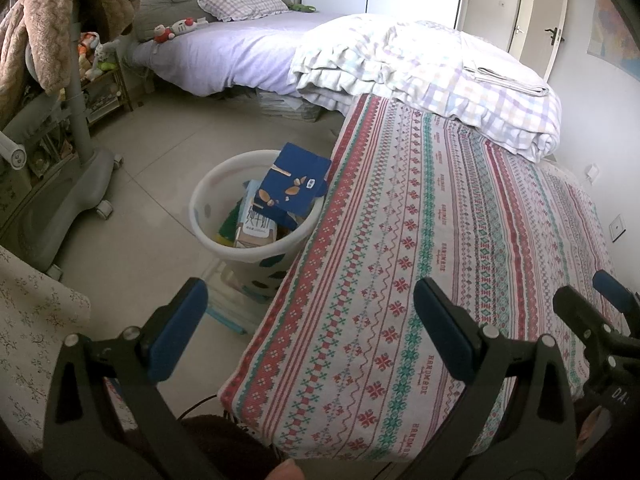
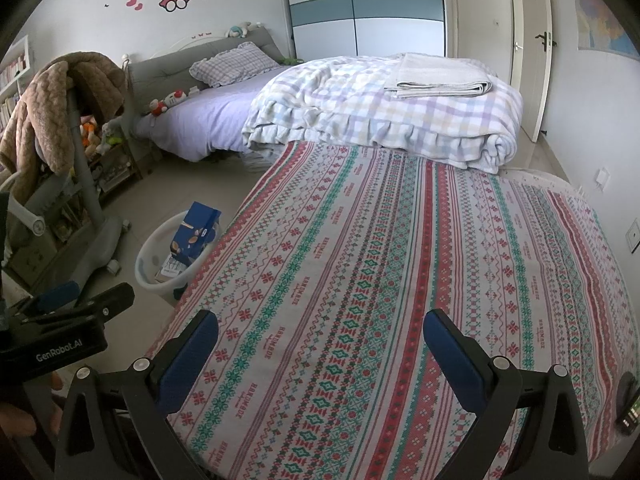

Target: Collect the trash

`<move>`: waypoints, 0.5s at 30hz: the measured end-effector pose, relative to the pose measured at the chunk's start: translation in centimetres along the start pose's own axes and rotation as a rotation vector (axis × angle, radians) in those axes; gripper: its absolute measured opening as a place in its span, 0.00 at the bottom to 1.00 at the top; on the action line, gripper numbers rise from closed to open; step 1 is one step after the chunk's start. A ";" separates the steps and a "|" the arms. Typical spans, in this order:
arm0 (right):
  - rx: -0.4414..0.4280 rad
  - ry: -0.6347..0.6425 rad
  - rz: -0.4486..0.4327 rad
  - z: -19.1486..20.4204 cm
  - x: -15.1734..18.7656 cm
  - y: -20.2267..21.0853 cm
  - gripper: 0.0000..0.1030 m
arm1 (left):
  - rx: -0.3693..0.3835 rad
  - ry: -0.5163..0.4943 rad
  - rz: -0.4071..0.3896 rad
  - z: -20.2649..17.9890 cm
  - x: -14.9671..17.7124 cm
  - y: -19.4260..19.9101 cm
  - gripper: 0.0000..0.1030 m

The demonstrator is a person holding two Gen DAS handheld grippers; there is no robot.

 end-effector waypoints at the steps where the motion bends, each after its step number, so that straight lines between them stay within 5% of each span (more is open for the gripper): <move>1: 0.000 0.000 0.000 0.0 0.0 0.0 1.00 | 0.000 0.000 0.000 0.0 0.0 0.0 0.99; 15: 0.002 -0.001 0.002 0.1 0.1 0.0 1.00 | 0.003 -0.003 -0.001 0.1 0.0 0.0 0.99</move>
Point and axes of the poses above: each gripper's, at about its wrist camera, not at the fingertips, and y roughly against the way its jaws point, z to its left, x to its underside, the point moved 5 cm from there along -y, roughly the way its jaws point, and after that the axes turned 7 degrees about -z, right-handed, at the moved point
